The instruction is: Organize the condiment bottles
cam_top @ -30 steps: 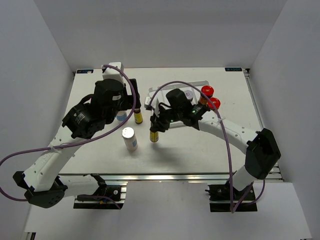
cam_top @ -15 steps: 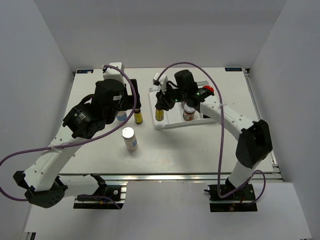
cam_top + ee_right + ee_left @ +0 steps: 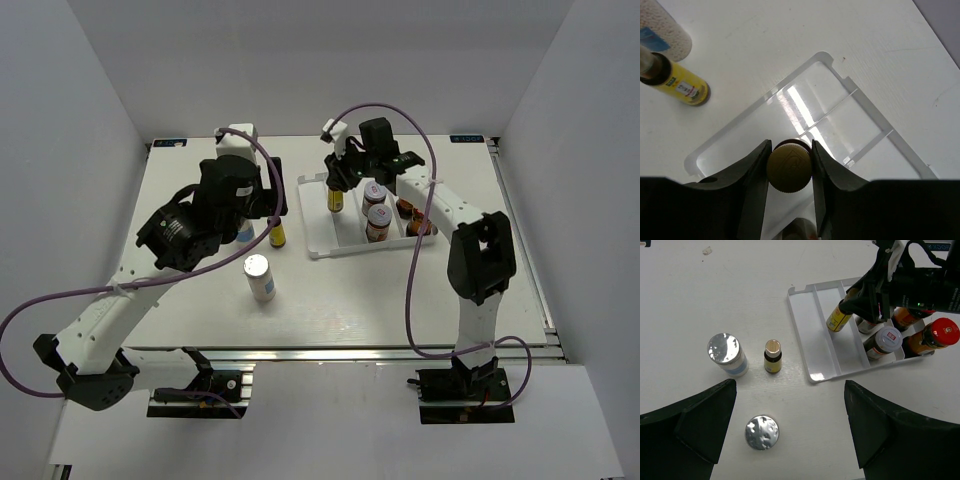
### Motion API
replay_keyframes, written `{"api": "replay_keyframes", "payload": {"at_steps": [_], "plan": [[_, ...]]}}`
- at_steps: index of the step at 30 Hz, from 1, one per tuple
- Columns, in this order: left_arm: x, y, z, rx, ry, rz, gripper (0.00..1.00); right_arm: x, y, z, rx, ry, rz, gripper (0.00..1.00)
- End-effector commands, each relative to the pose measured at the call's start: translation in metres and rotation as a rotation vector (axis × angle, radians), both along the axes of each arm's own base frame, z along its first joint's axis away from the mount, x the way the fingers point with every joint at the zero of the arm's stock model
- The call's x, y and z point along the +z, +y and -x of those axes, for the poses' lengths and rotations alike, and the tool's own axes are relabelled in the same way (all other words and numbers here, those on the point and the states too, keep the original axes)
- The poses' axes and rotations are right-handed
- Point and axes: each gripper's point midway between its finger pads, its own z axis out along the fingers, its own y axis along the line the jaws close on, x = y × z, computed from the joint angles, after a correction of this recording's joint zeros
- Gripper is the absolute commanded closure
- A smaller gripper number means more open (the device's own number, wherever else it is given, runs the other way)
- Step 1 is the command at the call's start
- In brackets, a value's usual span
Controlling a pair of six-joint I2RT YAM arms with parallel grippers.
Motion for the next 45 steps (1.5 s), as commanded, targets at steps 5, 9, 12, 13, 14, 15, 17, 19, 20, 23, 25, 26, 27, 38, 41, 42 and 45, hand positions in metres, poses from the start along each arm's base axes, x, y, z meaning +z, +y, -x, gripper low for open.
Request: {"api": "replay_keyframes", "payload": {"at_steps": [5,9,12,13,14,15,17,19,20,23,25,26,27,38,41,42,45], "plan": [[-0.02,-0.006,-0.003,-0.011,0.029,-0.025,0.02,0.022,-0.005,-0.04,-0.024,-0.102,-0.035,1.0],[-0.038,-0.014,-0.009,-0.02,0.063,-0.056,0.02,0.006,-0.01,-0.045,-0.029,-0.081,-0.021,1.0],[-0.049,-0.018,-0.014,-0.023,0.086,-0.079,0.02,-0.003,-0.012,-0.044,-0.025,-0.071,-0.013,0.9],[-0.052,-0.019,-0.016,-0.022,0.09,-0.085,0.02,-0.005,-0.012,-0.044,-0.024,-0.066,-0.013,0.78],[-0.056,-0.02,-0.018,-0.023,0.097,-0.09,0.02,-0.008,-0.012,-0.043,-0.018,-0.061,-0.012,0.74],[-0.061,-0.022,-0.019,-0.03,0.108,-0.101,0.02,-0.008,-0.012,-0.043,-0.018,-0.06,-0.012,0.71],[-0.067,-0.022,-0.025,-0.026,0.118,-0.11,0.02,-0.01,-0.012,-0.043,-0.018,-0.055,-0.014,0.62],[-0.076,-0.021,-0.032,-0.016,0.142,-0.128,0.02,-0.011,-0.013,-0.041,-0.02,-0.051,-0.011,0.51],[-0.08,-0.021,-0.035,-0.014,0.151,-0.135,0.02,-0.01,-0.013,-0.041,-0.018,-0.052,-0.013,0.49],[-0.089,-0.022,-0.046,-0.005,0.175,-0.142,0.02,-0.009,-0.015,-0.039,-0.023,-0.048,-0.013,0.34],[-0.097,-0.023,-0.054,0.003,0.197,-0.152,0.02,-0.003,-0.017,-0.039,-0.032,-0.047,-0.026,0.14],[-0.099,-0.024,-0.056,0.002,0.203,-0.157,0.02,0.0,-0.019,-0.039,-0.036,-0.049,-0.028,0.11],[-0.099,-0.024,-0.058,0.006,0.209,-0.16,0.02,0.006,-0.022,-0.039,-0.045,-0.049,-0.039,0.11],[-0.141,-0.022,-0.093,0.037,0.311,-0.183,0.09,0.088,-0.069,-0.027,-0.104,-0.083,-0.134,0.11],[-0.154,-0.012,-0.108,0.076,0.341,-0.189,0.17,0.108,-0.085,-0.014,-0.1,-0.098,-0.167,0.11],[-0.156,-0.013,-0.11,0.071,0.346,-0.192,0.18,0.103,-0.092,-0.011,-0.109,-0.084,-0.167,0.11],[-0.165,-0.018,-0.119,0.051,0.363,-0.2,0.23,0.109,-0.101,-0.003,-0.121,-0.105,-0.177,0.11]]}}
